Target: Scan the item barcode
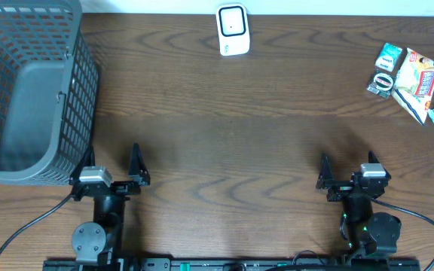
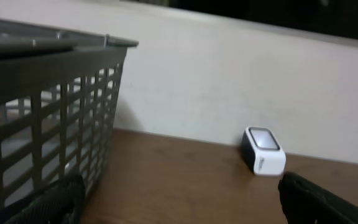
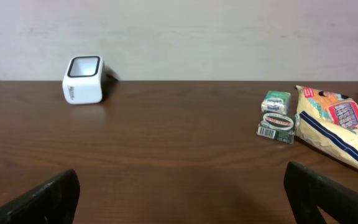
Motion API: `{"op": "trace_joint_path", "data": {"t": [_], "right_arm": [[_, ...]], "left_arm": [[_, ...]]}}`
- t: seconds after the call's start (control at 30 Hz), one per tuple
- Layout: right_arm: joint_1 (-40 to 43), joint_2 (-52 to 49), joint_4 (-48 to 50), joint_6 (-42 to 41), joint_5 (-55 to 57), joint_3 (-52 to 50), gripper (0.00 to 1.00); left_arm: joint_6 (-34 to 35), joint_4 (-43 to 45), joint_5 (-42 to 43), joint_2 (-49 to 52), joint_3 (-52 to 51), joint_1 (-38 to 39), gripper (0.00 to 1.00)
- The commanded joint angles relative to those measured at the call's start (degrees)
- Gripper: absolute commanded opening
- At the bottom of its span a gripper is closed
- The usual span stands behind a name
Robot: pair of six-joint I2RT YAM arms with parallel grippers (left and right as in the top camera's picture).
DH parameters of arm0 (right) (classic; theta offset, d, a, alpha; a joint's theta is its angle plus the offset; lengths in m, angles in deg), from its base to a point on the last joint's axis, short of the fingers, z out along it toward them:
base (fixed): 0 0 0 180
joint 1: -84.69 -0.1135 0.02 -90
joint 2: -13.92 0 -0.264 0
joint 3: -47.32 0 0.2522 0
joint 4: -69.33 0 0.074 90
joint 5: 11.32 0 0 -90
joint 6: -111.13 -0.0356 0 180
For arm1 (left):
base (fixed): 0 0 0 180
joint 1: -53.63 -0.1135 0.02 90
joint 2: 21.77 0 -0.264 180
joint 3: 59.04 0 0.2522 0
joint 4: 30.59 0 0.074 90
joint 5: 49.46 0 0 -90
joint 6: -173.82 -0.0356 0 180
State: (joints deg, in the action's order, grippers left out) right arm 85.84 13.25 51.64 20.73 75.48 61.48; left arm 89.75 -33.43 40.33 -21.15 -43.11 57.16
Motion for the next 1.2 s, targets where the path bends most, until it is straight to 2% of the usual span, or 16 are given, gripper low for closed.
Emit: {"op": "trace_joint_path", "data": {"t": [0.0,0.17,0.5,0.7,1.17], "right_arm": [[-0.35,0.37,-0.2,-0.39,-0.37,-0.09,0.99],[-0.35,0.37,-0.2,-0.39,-0.37,-0.09,0.99],[-0.35,0.37,-0.2,-0.39,-0.37,-0.09,0.99],[-0.33,0.37,-0.2,-0.39,-0.35,-0.09,0.99],[-0.35,0.37,-0.2,-0.39,-0.37,-0.09,0.99]], "left_arm": [[-0.37,1.18,-0.44,-0.52,-1.95,-0.37,0.98],[-1.03,-1.27,-0.44,-0.52,-1.97,-0.37,0.98],[-1.46,-15.13,-0.42,-0.52,-1.95,-0.35,0.98],[-4.63,-15.08,1.09,-0.52,-1.95,-0.35,0.98],[-6.38,-15.15,1.07,-0.52,-1.95,-0.24,0.98]]}}
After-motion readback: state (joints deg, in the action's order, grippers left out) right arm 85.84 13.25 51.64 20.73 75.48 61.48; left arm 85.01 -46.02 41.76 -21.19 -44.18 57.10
